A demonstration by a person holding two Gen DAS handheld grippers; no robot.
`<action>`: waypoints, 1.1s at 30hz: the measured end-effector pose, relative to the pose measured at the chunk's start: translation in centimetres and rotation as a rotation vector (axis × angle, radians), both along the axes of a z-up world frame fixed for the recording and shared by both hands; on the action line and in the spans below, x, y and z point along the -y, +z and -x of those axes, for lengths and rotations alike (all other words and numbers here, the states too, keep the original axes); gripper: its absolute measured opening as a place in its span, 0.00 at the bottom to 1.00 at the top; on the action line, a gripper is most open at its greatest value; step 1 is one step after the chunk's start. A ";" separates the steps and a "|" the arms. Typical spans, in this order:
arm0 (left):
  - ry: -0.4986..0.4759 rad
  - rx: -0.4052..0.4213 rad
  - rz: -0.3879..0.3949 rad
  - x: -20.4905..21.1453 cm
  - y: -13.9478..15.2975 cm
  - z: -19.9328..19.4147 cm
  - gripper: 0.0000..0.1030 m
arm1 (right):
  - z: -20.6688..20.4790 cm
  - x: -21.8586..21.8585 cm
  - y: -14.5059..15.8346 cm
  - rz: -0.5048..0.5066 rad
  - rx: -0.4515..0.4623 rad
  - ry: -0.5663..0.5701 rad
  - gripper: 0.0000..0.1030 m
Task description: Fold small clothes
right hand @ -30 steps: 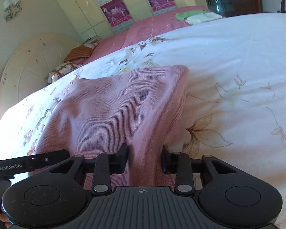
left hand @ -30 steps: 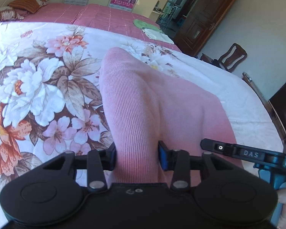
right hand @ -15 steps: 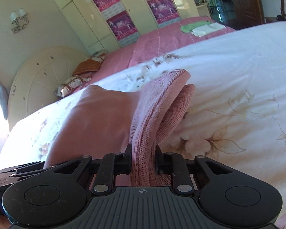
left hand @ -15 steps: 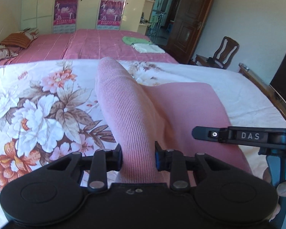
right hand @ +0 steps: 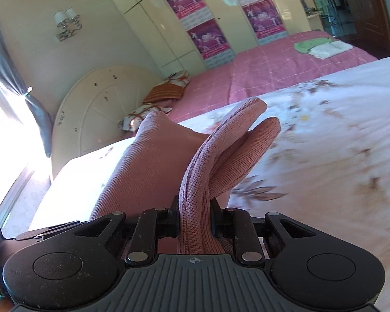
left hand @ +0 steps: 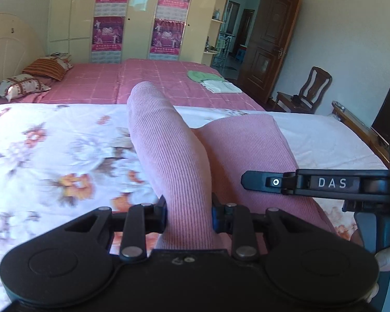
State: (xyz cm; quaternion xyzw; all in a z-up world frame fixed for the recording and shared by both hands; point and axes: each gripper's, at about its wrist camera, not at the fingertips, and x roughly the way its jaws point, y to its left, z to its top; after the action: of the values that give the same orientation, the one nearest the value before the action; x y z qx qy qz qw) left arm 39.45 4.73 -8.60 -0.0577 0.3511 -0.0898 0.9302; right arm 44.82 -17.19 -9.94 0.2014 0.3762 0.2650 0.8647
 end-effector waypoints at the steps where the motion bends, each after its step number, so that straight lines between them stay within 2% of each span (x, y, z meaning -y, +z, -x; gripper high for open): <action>1: 0.000 0.001 -0.003 -1.7 0.1 0.4 0.27 | 0.3 -1.8 0.0 0.000 0.000 -0.001 0.19; 10: 0.064 -0.022 -0.038 -16.3 -0.6 1.8 0.27 | 0.7 -17.7 -2.1 -0.001 -0.033 0.036 0.19; 14: 0.107 -0.041 -0.036 -20.6 -2.4 1.4 0.27 | -0.5 -22.0 -3.9 0.028 -0.045 0.052 0.19; 17: 0.155 -0.089 -0.032 -23.0 -5.1 0.8 0.29 | -1.6 -22.9 -6.2 0.084 -0.064 0.022 0.19; 19: 0.177 -0.107 -0.013 -24.5 -6.9 0.8 0.39 | -2.4 -22.3 -7.8 0.118 -0.100 -0.008 0.19; 20: 0.185 -0.088 -0.012 -24.9 -7.3 1.0 0.52 | -2.6 -22.0 -8.4 0.119 -0.125 -0.005 0.20; 21: 0.199 -0.076 -0.038 -24.9 -7.4 1.1 0.70 | -2.6 -21.8 -8.7 0.130 -0.130 -0.003 0.20; 23: 0.215 -0.065 -0.068 -25.0 -7.2 1.5 0.77 | -2.4 -21.7 -8.6 0.170 -0.114 0.003 0.21; 25: 0.242 -0.060 -0.026 -25.6 -6.4 2.3 0.74 | -2.4 -21.4 -7.8 0.185 -0.105 -0.022 0.24; 26: 0.254 -0.039 -0.030 -26.1 -5.9 2.9 0.70 | -2.1 -21.2 -6.9 0.196 -0.077 -0.039 0.24; 27: 0.257 -0.009 -0.054 -26.2 -5.2 3.3 0.61 | -2.0 -21.1 -6.1 0.210 -0.046 -0.052 0.24; 28: 0.242 0.027 -0.076 -26.3 -4.5 3.6 0.58 | -2.0 -21.1 -5.4 0.224 -0.015 -0.060 0.24; 30: 0.202 0.076 -0.092 -25.9 -3.1 3.3 0.56 | -2.0 -22.0 -3.6 0.247 0.052 -0.044 0.24; 33: 0.171 0.043 -0.057 -25.3 -3.3 1.0 0.56 | -2.0 -24.5 -2.4 0.264 0.096 0.016 0.24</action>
State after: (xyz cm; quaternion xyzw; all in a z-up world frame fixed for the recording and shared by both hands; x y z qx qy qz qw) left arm 38.46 30.00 -11.90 -0.0592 0.3274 -0.0010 0.9430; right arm 46.84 7.31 -12.35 0.0697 0.3674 0.2295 0.8986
